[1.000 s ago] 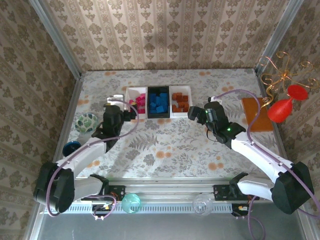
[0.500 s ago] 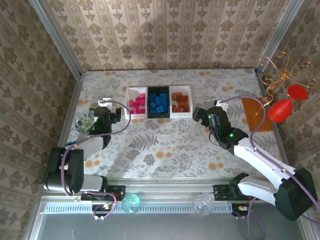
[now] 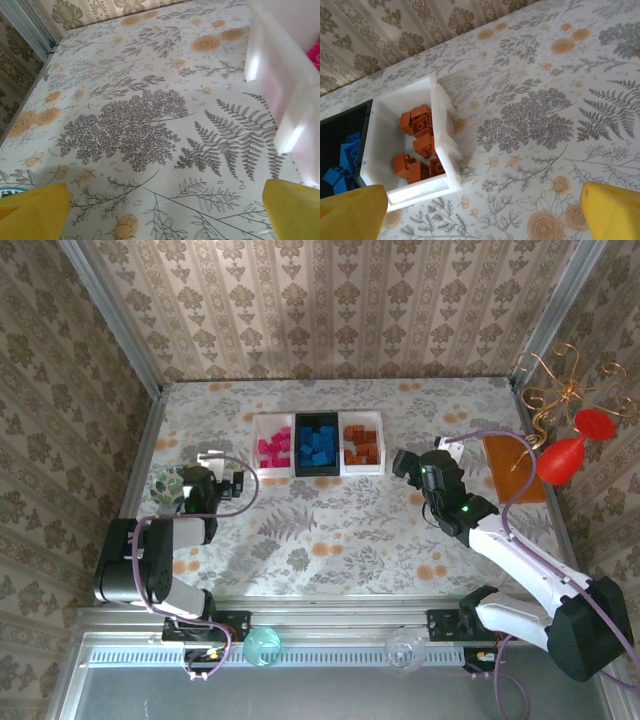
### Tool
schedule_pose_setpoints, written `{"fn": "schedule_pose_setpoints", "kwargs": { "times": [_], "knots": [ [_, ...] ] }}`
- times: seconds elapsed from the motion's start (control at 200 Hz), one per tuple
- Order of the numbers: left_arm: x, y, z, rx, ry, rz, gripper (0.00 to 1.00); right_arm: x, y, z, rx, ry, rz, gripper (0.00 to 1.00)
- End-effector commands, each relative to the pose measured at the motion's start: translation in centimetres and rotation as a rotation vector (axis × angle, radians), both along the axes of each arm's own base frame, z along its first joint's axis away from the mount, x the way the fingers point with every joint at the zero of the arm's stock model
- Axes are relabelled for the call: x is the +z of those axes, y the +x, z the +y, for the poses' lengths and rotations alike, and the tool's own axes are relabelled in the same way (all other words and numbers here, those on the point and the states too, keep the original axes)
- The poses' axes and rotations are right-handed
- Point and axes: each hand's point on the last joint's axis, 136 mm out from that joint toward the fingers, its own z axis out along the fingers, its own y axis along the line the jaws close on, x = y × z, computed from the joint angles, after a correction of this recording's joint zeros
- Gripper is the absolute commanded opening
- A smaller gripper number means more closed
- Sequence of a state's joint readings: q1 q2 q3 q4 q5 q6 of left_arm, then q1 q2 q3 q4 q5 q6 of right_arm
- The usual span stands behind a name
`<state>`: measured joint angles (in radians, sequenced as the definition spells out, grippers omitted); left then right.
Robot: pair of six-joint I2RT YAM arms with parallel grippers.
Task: Sort the legos into containers by color
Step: Reset both arms
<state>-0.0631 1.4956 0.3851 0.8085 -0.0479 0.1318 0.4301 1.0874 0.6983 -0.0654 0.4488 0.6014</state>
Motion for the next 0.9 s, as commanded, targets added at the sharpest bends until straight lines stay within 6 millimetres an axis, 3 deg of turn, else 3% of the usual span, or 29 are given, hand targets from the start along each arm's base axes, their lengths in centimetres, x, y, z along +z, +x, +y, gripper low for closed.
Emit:
{"fn": "schedule_pose_setpoints", "kwargs": {
  "times": [0.0, 0.045, 0.215, 0.355, 0.455, 0.625, 0.715, 0.895],
  "knots": [
    [1.0, 0.7, -0.4, -0.069, -0.080, -0.100, 1.00, 0.5, 0.9, -2.0, -0.063, -0.109, -0.038, 1.00],
    [0.3, 0.9, 0.1, -0.044, -0.104, -0.032, 1.00, 0.6, 1.0, -2.7, -0.081, -0.132, -0.044, 1.00],
    [0.5, 1.0, 0.8, -0.023, -0.114, -0.049, 1.00, 0.9, 2.0, -5.3, -0.128, -0.161, -0.139, 1.00],
    [1.1, 0.5, 3.4, 0.225, -0.010, -0.111, 1.00, 1.0, 2.9, -7.9, -0.169, -0.263, -0.175, 1.00],
    [1.0, 0.5, 3.2, 0.210, -0.011, -0.107, 1.00, 0.7, 3.8, -8.8, -0.162, -0.376, -0.158, 1.00],
    [0.9, 0.6, 2.9, 0.193, -0.012, -0.101, 1.00, -0.7, 6.1, -9.3, -0.150, -0.516, -0.179, 1.00],
    [0.9, 0.6, 2.9, 0.194, -0.011, -0.100, 1.00, -2.3, 7.0, -9.3, -0.096, -0.518, -0.104, 1.00],
    [1.0, 0.6, 2.9, 0.192, -0.012, -0.101, 1.00, -5.2, 6.1, -11.5, -0.159, -0.473, 0.065, 1.00]
  ]
}}
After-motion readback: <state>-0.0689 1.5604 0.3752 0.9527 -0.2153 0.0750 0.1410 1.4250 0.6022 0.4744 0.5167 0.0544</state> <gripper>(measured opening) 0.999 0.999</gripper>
